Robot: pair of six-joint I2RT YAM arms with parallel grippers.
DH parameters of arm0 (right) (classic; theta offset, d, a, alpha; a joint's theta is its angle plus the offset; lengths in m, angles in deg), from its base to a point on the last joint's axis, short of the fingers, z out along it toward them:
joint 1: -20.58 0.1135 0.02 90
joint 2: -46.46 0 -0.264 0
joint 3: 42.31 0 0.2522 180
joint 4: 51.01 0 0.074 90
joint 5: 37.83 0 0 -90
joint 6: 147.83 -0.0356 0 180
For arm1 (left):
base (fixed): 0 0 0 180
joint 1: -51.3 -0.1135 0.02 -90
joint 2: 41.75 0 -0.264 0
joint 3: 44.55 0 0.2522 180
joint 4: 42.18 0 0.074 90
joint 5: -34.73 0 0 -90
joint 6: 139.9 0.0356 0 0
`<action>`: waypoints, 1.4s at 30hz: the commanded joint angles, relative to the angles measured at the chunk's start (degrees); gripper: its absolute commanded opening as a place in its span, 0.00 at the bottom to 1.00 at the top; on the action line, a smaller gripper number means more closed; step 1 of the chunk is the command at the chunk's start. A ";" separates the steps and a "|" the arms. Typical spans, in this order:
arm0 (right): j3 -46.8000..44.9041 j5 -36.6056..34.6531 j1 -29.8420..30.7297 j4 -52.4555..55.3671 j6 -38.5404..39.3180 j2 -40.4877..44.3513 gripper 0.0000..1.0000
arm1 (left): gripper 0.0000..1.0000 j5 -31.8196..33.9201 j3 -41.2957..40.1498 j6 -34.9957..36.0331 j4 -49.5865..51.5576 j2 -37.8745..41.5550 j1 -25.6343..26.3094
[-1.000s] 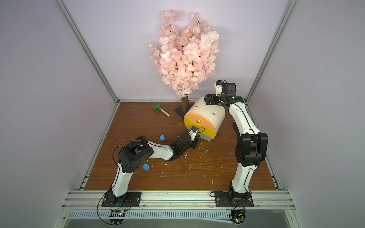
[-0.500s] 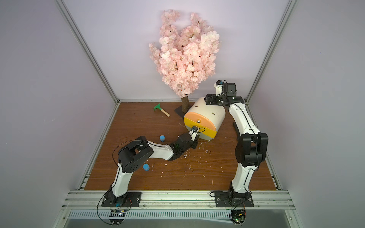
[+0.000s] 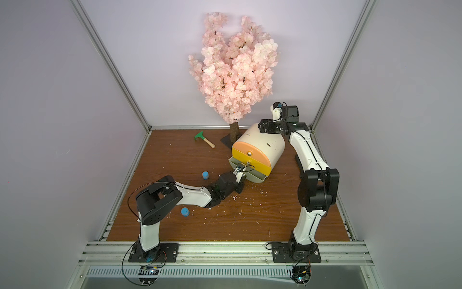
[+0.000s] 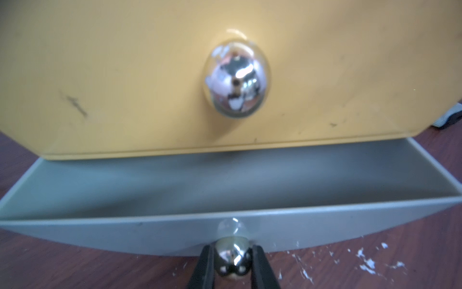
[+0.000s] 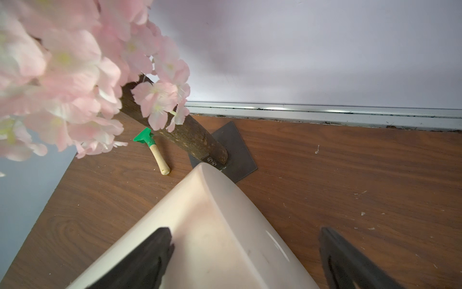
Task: Put the paint cans in the drawer according to color
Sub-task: Open the drawer in the storage box.
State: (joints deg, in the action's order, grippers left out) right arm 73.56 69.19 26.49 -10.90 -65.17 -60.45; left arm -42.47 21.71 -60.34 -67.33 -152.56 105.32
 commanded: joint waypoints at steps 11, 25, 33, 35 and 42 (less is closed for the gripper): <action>-1.52 -0.80 0.09 6.07 0.57 0.93 0.97 | 0.26 1.50 -8.69 -3.20 -2.84 9.33 0.56; 5.80 -10.95 -1.95 15.88 0.50 7.56 0.99 | 0.75 15.51 -7.32 -5.88 18.64 25.80 0.24; -11.25 -10.58 -0.10 12.15 -2.03 22.99 0.99 | 1.00 16.71 3.94 -21.45 59.88 33.75 -7.55; -15.33 -10.42 1.22 11.26 -2.71 27.03 0.99 | 1.00 14.78 4.70 -23.79 65.90 35.51 -8.90; -24.55 -12.10 9.87 9.96 -5.52 37.45 0.99 | 0.94 6.61 3.24 -35.79 80.82 40.62 -12.35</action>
State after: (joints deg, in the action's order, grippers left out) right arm 50.26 58.48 33.64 1.20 -68.38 -26.12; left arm -31.70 25.68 -89.10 1.86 -113.89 93.67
